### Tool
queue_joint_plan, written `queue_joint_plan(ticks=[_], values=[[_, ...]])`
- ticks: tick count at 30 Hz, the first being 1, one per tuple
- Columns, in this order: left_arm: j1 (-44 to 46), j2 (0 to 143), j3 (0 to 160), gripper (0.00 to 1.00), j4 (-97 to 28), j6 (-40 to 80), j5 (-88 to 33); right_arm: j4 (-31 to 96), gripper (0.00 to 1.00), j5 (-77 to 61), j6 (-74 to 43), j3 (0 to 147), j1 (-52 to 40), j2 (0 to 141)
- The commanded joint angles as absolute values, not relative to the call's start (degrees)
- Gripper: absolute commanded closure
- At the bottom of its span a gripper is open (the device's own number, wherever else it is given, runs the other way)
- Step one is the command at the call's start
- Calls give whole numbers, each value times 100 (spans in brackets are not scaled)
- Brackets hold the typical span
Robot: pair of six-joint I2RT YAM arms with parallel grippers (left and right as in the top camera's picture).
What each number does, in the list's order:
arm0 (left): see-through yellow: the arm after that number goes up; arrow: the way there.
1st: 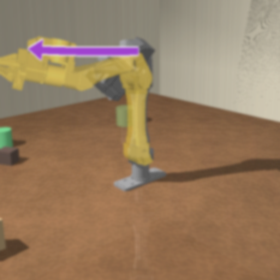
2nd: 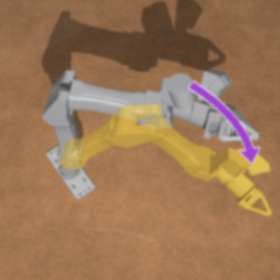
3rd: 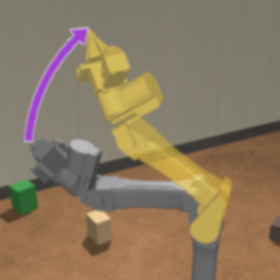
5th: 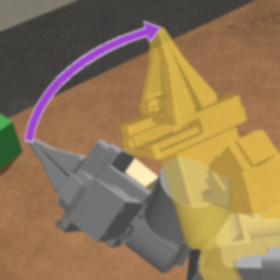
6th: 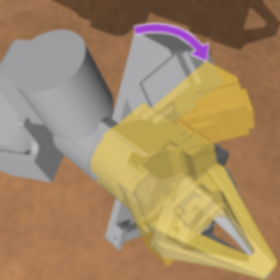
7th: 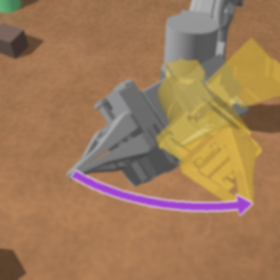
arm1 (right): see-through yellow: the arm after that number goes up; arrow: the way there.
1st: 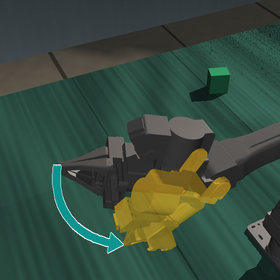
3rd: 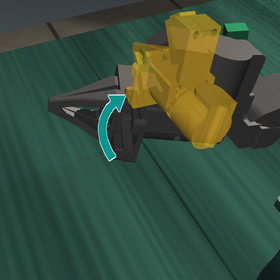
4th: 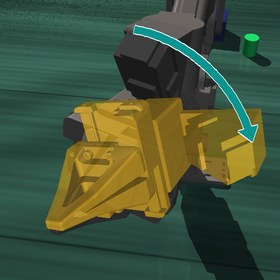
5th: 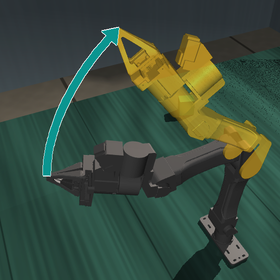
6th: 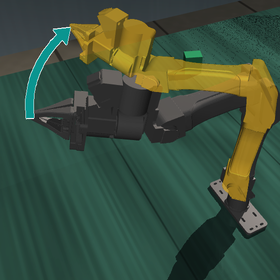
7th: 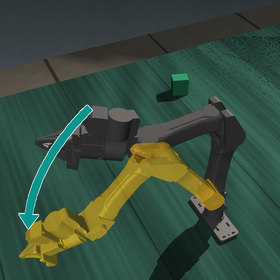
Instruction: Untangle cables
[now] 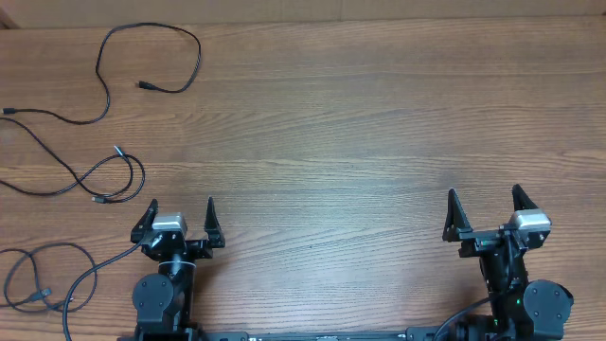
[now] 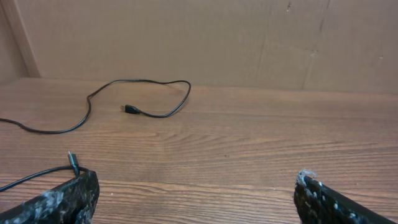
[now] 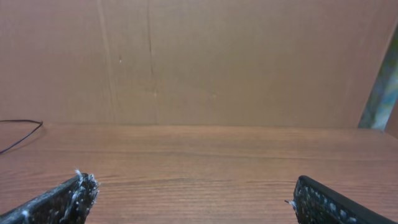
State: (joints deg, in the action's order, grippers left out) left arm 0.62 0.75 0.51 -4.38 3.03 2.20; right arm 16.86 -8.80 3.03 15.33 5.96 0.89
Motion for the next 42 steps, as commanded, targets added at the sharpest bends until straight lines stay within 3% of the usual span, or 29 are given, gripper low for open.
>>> queue_joint_plan(ticks=[1, 18, 42], values=[[25, 21, 27, 0, -429, 342, 187, 1455, 0, -917, 298, 1275, 563, 16], [25, 21, 27, 0, -429, 342, 187, 373, 0, -1173, -104, 40, 545, 16], [25, 21, 25, 0, -429, 342, 187, 410, 0, -1011, 355, 47, 467, 16]])
